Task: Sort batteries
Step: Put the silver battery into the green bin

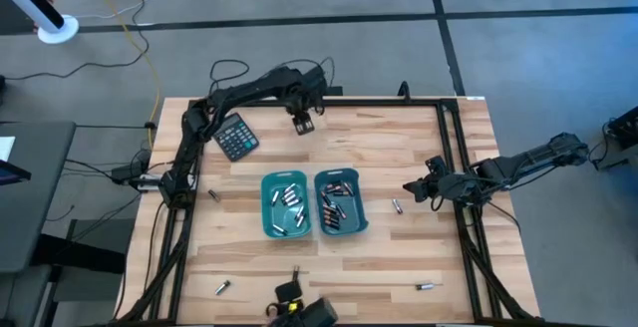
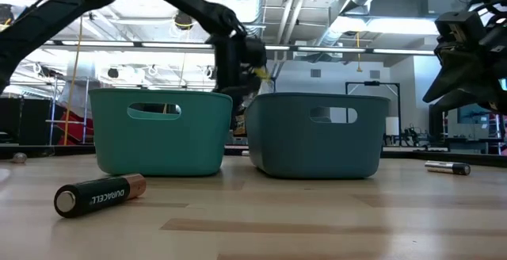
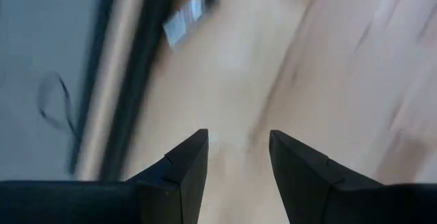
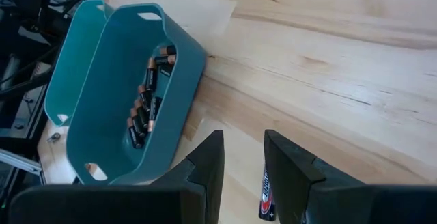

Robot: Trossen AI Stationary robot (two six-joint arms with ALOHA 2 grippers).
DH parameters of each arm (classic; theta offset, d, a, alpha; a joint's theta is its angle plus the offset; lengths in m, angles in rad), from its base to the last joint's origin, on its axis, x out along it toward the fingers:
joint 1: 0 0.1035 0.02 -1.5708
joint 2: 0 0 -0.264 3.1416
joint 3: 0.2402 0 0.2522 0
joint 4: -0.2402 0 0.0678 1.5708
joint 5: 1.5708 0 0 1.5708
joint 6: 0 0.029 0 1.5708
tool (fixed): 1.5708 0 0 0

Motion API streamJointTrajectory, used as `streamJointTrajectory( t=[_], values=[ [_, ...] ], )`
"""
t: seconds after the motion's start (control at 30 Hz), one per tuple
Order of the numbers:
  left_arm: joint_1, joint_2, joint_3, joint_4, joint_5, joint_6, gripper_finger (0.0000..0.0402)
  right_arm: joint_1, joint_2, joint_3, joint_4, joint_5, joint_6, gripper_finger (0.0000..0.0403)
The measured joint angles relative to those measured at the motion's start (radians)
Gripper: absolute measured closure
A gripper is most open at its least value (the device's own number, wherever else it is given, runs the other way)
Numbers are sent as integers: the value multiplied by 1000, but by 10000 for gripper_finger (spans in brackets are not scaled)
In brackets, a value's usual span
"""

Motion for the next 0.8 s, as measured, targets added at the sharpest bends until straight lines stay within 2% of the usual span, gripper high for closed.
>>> streamJointTrajectory(
  t=[0.2,0.33,0.43,0.53,0.63,0.7,0.8],
  values=[
    [-28,19,10,232,80,98,251,0,0,0,0,0,3,281],
    [-50,80,24,294,0,114,251,0,1,0,8,0,15,281],
    [-44,148,93,271,-80,56,251,0,0,0,11,1,21,281],
    [-22,221,203,176,-84,-14,251,0,1,0,11,1,34,281],
    [2,301,322,72,-70,-42,251,0,0,0,12,1,36,281],
    [16,354,395,-8,-19,-37,251,0,1,0,13,1,42,281],
    [19,382,399,-9,19,-10,251,0,0,0,13,1,44,281]
  ],
)
